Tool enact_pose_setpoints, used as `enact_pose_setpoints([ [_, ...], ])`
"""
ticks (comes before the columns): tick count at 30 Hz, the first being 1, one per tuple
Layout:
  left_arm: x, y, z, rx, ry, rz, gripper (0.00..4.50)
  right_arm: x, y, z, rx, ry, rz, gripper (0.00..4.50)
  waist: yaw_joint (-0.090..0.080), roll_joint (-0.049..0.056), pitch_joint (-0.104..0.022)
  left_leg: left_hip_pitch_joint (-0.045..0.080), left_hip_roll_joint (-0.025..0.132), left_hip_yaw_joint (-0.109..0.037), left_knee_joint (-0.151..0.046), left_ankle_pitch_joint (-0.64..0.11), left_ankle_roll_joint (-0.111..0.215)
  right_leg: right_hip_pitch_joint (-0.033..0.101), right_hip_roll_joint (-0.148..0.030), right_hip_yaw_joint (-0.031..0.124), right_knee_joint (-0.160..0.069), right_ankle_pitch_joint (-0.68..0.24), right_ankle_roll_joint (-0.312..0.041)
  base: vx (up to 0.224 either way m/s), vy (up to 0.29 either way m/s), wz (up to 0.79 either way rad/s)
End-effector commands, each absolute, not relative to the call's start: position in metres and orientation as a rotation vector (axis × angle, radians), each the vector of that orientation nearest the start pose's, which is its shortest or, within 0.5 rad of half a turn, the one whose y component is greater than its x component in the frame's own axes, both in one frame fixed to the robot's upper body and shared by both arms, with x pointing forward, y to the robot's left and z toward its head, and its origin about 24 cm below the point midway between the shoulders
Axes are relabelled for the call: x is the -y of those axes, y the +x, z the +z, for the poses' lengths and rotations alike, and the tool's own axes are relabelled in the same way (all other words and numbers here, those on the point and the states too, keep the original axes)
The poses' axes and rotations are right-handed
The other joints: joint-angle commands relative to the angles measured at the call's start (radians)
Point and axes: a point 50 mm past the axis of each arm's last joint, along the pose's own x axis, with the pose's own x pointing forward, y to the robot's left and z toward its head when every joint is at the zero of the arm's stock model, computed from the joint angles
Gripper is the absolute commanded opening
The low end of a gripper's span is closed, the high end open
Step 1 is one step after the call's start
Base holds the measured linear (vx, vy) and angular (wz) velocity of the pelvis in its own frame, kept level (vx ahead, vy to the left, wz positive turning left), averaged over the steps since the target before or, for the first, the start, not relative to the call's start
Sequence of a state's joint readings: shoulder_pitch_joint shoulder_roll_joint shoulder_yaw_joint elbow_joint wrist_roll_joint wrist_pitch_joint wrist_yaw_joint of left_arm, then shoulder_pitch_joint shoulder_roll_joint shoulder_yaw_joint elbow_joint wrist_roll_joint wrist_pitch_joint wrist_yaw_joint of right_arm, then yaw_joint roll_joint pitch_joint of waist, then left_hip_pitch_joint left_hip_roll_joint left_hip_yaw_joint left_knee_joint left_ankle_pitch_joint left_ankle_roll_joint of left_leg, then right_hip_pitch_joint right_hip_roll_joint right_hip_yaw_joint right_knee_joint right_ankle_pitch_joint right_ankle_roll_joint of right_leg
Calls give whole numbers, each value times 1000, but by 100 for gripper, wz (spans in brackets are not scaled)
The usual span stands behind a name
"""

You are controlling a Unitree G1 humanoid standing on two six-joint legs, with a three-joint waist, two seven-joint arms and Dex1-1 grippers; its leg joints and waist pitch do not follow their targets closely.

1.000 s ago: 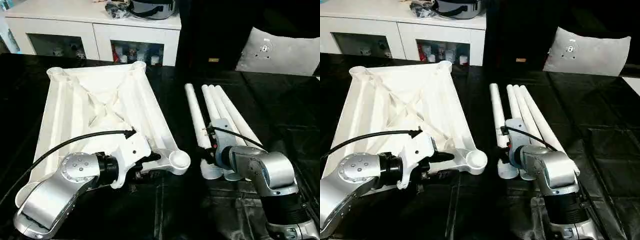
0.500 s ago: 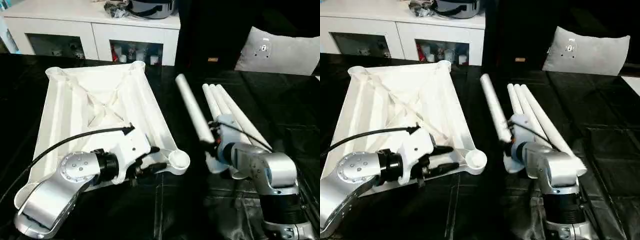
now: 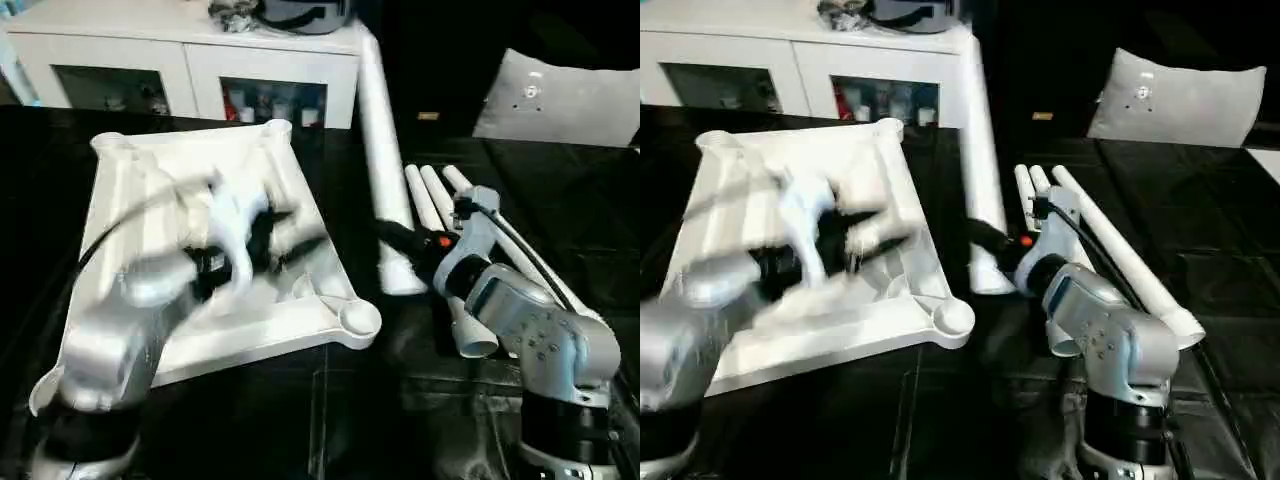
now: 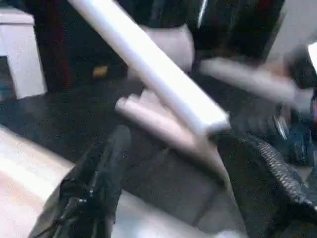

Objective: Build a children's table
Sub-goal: Pick table leg

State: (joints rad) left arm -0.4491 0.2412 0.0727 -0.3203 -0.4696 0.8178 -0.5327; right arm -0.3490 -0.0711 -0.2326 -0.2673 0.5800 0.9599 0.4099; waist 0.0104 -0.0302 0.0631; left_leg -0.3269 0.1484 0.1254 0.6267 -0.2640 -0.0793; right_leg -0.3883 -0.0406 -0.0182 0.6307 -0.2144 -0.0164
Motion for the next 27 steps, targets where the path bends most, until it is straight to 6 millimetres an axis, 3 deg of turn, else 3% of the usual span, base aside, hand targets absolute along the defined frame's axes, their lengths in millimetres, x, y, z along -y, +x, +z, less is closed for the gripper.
enact_pose_setpoints([
  [1,-126,295,180,-21,-282,-798,352,131,274,142,-97,561,814,188,7,5,-62,-23,49,0,-68,85,30,76,-82,53,-56,92,-293,0,0,0],
  [8,-109,301,198,-24,-559,-886,370,135,260,145,-40,639,1033,188,20,-9,-60,-24,49,-1,-70,79,69,70,-84,50,-69,-28,-272,0,0,0],
  [17,-91,283,215,21,-657,-1053,370,134,252,145,-23,654,1116,188,30,-18,-62,-27,50,-2,-66,147,106,65,-85,44,-66,-21,-250,0,0,0],
  [20,-90,282,213,4,-648,-1047,370,132,254,145,-20,601,1088,188,30,-18,-60,-28,48,-1,-65,150,107,63,-83,44,-72,-56,-226,0,0,0],
  [24,-90,287,203,-17,-503,-927,370,123,265,146,43,422,958,188,29,-14,-60,-26,54,-4,-67,141,87,56,-84,42,-75,-105,-187,0,0,0],
  [26,-90,288,202,-13,-483,-893,385,118,266,146,59,369,945,188,26,-14,-62,-26,52,-2,-66,140,78,58,-82,44,-72,-91,-187,0,0,0],
  [27,-88,290,202,-12,-496,-857,356,112,266,146,84,289,927,188,23,-15,-63,-28,52,-2,-64,149,73,58,-81,44,-69,-57,-193,0,0,0],
])
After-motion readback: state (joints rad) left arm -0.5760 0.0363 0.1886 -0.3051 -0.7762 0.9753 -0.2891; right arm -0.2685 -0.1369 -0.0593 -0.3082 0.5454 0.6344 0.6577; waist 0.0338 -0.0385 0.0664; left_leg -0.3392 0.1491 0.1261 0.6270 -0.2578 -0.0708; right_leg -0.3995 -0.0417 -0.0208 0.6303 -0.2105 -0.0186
